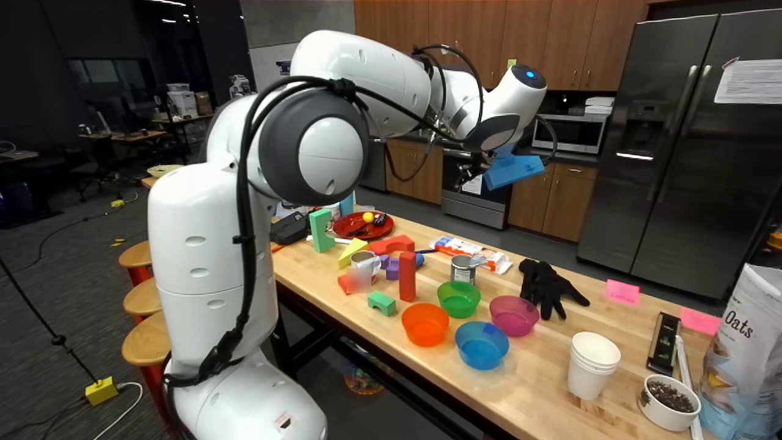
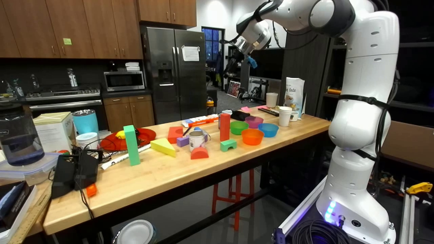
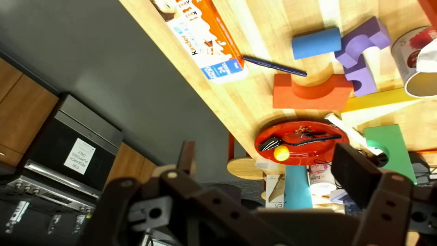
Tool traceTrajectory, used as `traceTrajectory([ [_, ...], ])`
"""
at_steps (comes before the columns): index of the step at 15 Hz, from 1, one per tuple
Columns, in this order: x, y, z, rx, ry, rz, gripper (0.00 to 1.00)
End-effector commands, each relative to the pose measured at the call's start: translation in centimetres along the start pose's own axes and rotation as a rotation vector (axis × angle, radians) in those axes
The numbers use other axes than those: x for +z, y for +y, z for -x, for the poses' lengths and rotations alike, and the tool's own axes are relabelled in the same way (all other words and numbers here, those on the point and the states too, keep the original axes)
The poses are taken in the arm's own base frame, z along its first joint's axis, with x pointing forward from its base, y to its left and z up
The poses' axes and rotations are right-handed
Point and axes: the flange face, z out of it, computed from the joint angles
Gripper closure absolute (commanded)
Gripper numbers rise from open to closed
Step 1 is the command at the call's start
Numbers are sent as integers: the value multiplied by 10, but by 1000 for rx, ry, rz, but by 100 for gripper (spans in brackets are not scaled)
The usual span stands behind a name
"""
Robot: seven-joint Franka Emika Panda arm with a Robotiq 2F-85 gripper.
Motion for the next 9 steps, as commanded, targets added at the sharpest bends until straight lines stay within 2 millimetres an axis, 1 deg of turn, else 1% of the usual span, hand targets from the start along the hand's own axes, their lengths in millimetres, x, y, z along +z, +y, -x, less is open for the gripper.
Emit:
traceTrajectory([
  [1,-3,10,-3,-33,-20,-55,0],
  [4,-6,11,-4,-49,-62,-98,0],
  [5,-11,12,-4,-62,-92,-103,0],
  [6,-16,11,-2,-80,-159,-116,0],
  [7,-5,7,0,-62,-98,-100,0],
  [9,-10,8,0,-79,-138,-110,0],
])
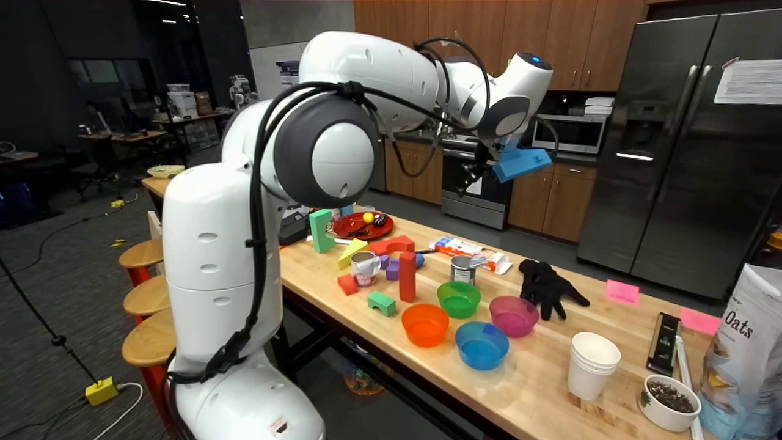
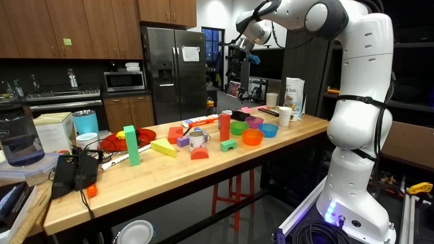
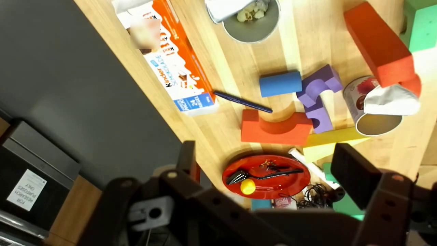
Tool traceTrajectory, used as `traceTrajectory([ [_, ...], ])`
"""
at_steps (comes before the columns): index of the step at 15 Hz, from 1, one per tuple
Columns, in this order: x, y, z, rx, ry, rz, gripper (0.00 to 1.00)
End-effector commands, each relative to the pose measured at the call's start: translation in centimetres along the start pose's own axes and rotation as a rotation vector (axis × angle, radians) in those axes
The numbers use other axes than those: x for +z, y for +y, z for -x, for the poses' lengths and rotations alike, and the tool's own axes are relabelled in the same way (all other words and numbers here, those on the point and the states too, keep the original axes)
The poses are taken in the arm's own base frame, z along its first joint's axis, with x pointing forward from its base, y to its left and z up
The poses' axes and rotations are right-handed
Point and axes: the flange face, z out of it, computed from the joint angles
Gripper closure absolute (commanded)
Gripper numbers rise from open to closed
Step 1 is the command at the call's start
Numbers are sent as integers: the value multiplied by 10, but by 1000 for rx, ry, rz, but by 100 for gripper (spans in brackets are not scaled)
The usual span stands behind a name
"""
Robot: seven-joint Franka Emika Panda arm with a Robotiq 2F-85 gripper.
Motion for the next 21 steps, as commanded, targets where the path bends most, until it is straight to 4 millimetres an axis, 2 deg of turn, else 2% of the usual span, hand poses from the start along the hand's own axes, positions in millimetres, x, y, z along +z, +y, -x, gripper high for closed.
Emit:
traceTrajectory([
  [1,-2,1,0,-3,-5,-2,0],
  [5,-1,1,0,-3,-8,-5,0],
  [7,-2,9,11,-11,-7,-8,0],
  [9,14,26,13,-44,23,-64,0],
  [14,60,56,-4,-154,55,-201,0],
  [16,77,62,-11,-192,56,-258,0],
  [21,114,63,-30,-252,41,-413,0],
])
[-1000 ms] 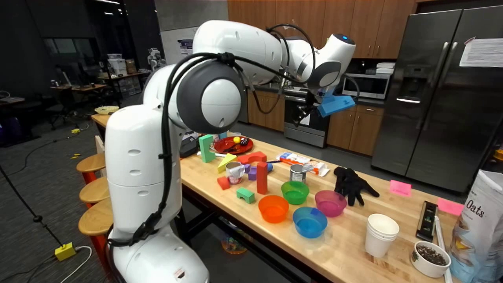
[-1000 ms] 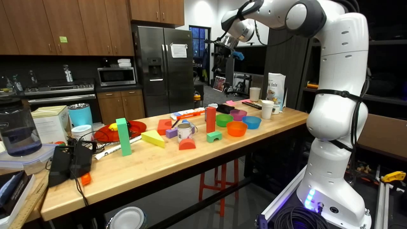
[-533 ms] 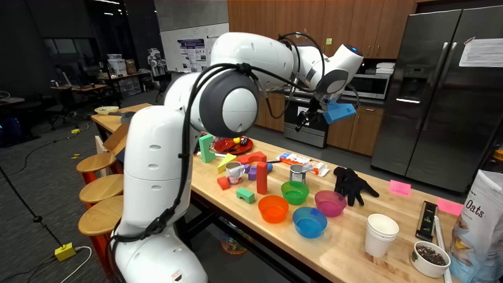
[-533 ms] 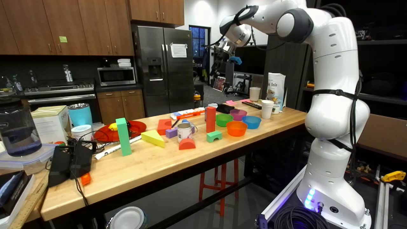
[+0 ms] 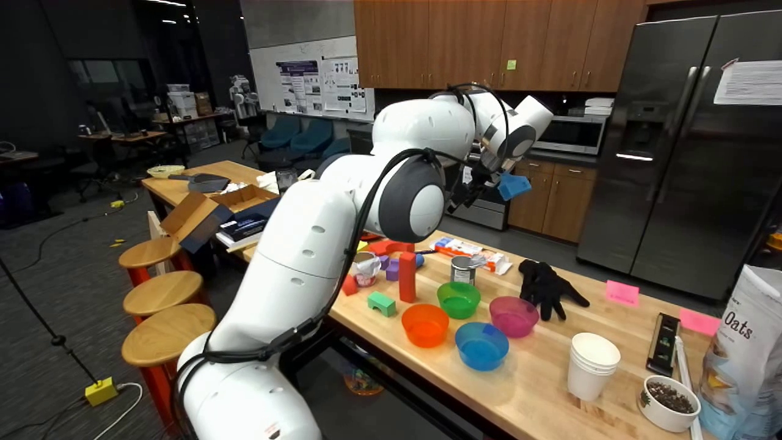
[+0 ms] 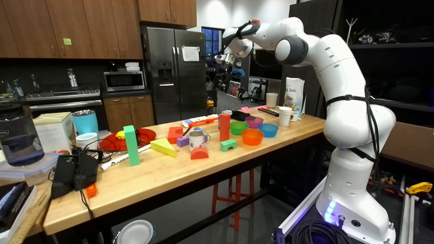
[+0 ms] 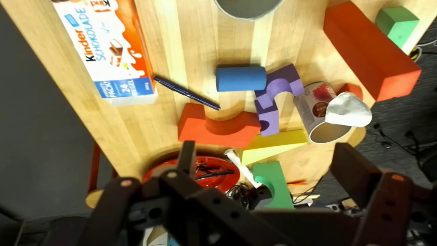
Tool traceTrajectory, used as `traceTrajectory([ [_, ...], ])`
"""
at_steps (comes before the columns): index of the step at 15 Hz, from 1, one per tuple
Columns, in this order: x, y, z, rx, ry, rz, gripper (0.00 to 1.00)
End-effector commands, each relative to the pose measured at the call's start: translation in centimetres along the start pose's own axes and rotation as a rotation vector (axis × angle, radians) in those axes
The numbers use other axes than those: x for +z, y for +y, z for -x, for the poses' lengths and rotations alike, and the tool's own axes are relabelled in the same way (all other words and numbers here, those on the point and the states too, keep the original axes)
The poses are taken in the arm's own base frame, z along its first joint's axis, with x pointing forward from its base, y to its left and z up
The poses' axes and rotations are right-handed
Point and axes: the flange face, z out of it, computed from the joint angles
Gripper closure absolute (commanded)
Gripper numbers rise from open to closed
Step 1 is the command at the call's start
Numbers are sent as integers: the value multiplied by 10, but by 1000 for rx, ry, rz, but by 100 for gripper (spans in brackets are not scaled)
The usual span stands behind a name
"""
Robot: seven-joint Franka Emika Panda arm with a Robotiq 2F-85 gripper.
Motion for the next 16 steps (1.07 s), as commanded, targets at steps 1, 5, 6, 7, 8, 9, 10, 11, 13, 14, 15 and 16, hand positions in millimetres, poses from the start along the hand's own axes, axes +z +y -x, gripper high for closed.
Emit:
traceTrajectory([
  [1,12,14,-8,-45,-14,-90,0],
  [5,40,19,-15,-83,-24,-185,0],
  [6,45,20,-16,-84,-25,-202,0],
  [7,48,21,-16,-87,-27,-217,0],
  [8,54,21,-17,-91,-30,-232,0],
  [9,61,21,-19,-98,-31,-248,0],
  [10,64,21,-21,-104,-29,-257,0],
  [11,69,21,-23,-109,-27,-267,0],
  [13,74,20,-28,-120,-24,-280,0],
  [14,77,20,-32,-119,-25,-283,0],
  [15,77,20,-33,-118,-24,-280,0],
  [16,75,20,-35,-110,-26,-273,0],
])
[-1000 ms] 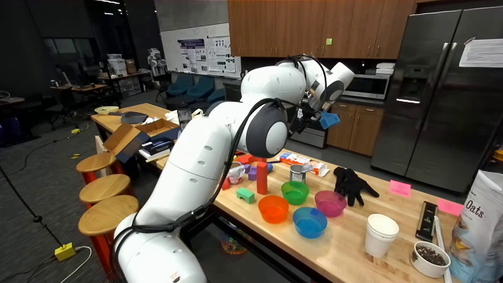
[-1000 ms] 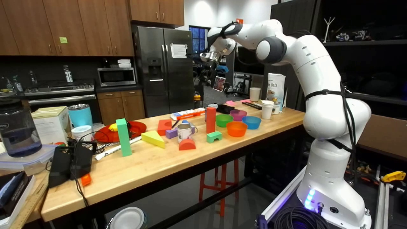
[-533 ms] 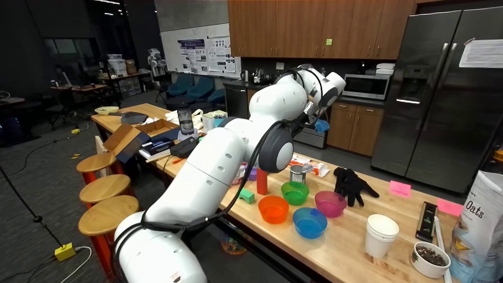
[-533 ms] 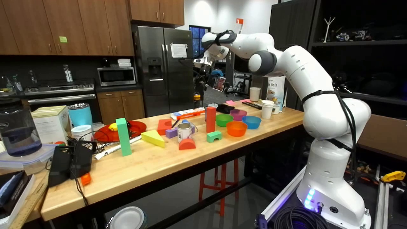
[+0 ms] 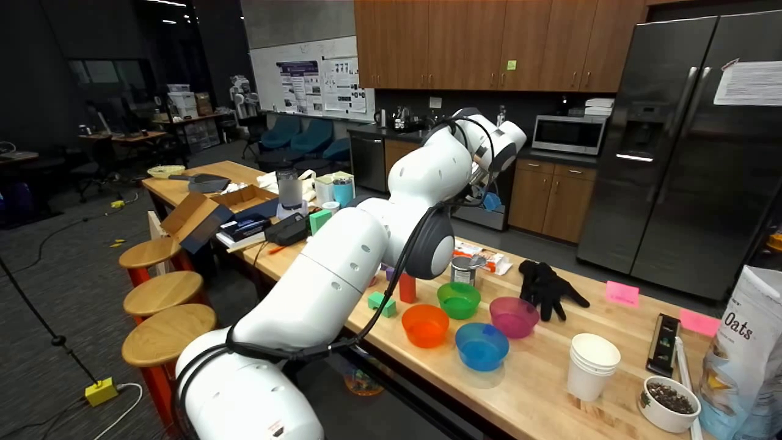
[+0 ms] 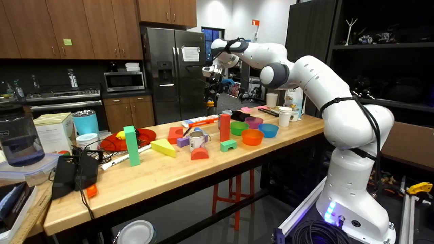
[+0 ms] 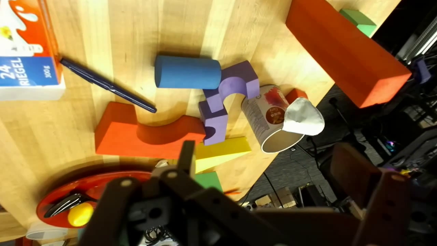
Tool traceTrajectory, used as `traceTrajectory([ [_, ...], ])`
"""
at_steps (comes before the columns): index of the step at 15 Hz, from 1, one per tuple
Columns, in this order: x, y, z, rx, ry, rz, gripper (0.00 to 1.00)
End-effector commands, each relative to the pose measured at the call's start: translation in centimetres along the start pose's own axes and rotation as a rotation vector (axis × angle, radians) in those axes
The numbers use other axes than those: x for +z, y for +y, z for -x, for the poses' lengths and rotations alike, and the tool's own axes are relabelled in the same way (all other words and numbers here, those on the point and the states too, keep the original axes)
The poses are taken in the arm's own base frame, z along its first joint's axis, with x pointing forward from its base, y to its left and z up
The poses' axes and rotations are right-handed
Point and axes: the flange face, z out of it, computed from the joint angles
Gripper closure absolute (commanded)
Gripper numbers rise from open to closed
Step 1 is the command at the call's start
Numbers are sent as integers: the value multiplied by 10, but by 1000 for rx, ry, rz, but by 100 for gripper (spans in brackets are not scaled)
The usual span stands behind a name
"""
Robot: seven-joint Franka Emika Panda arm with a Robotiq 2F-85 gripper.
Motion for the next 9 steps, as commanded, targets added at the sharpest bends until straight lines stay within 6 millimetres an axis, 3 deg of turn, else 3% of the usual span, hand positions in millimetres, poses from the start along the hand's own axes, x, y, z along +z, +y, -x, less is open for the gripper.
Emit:
traceTrajectory([
  [1,-10,-3,-10,20,-9,20,0],
  [6,-37,-20,-31,73,-28,64,0],
  [9,-54,-34,-54,100,-29,94,0],
])
